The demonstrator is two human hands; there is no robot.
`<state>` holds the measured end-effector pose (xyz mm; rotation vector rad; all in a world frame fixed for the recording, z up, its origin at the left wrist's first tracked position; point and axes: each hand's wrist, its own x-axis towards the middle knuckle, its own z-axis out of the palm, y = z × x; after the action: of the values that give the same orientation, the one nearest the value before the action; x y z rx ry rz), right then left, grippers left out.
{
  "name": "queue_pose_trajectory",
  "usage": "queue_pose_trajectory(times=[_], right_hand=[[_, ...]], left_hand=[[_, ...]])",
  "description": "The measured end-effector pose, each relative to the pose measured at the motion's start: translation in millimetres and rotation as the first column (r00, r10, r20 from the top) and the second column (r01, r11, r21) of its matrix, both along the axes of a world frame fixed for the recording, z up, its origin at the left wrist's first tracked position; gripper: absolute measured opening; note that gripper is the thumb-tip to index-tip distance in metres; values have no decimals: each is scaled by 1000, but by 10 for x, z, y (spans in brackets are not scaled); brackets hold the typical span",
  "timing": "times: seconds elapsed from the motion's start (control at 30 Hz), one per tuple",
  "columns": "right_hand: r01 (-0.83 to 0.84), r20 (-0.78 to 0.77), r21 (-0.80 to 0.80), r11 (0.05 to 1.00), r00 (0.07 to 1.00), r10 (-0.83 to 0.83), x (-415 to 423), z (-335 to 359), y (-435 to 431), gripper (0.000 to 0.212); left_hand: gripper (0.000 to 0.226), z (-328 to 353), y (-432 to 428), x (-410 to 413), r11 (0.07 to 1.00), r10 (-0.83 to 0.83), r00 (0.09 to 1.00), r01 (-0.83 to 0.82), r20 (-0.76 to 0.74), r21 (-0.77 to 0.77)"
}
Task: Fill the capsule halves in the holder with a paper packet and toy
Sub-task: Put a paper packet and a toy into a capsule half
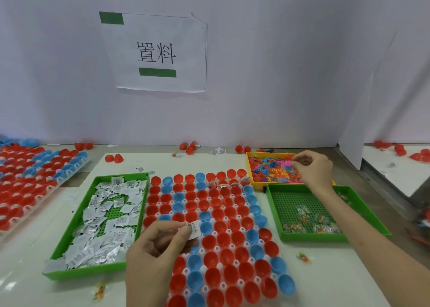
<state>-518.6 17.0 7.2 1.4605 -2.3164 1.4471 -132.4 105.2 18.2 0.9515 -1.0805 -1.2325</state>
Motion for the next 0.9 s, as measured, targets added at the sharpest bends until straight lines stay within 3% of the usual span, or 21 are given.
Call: queue_pose_trajectory(times=[0.23,0.33,0.4,0.47,0.53,0.6,0.77,0.9], right_hand=[[4,20,-84,996,1000,-2,172,121,100,20],[-127,129,-120,985,981,143,514,353,288,11],[-352,256,-147,924,889,379,880,542,530,13],[-599,330,-169,783,714,618,1272,676,811,17],[-736,324,-152,660,593,737,1594,719,1049,17],[-759,257,-95,644,606,752,1782,660,1183,13],[-694,115,-42,719,711,694,1871,475,1294,20],[-655,40,-78,752,752,659,1843,405,1332,23]], left_hand=[[9,3,44,27,1000,-8,1000,8,14,-14],[9,20,51,14,999,-21,999,22,27,-31],[10,29,47,-23,999,-47,999,47,21,-26],[10,23,36,-77,996,-88,996,88,5,9],[10,6,32,-125,990,-132,991,132,-7,53],[10,-20,46,-165,982,-162,987,163,-21,97],[25,2,161,-279,958,-239,967,250,-90,144],[25,26,209,-332,955,-290,957,289,12,74]])
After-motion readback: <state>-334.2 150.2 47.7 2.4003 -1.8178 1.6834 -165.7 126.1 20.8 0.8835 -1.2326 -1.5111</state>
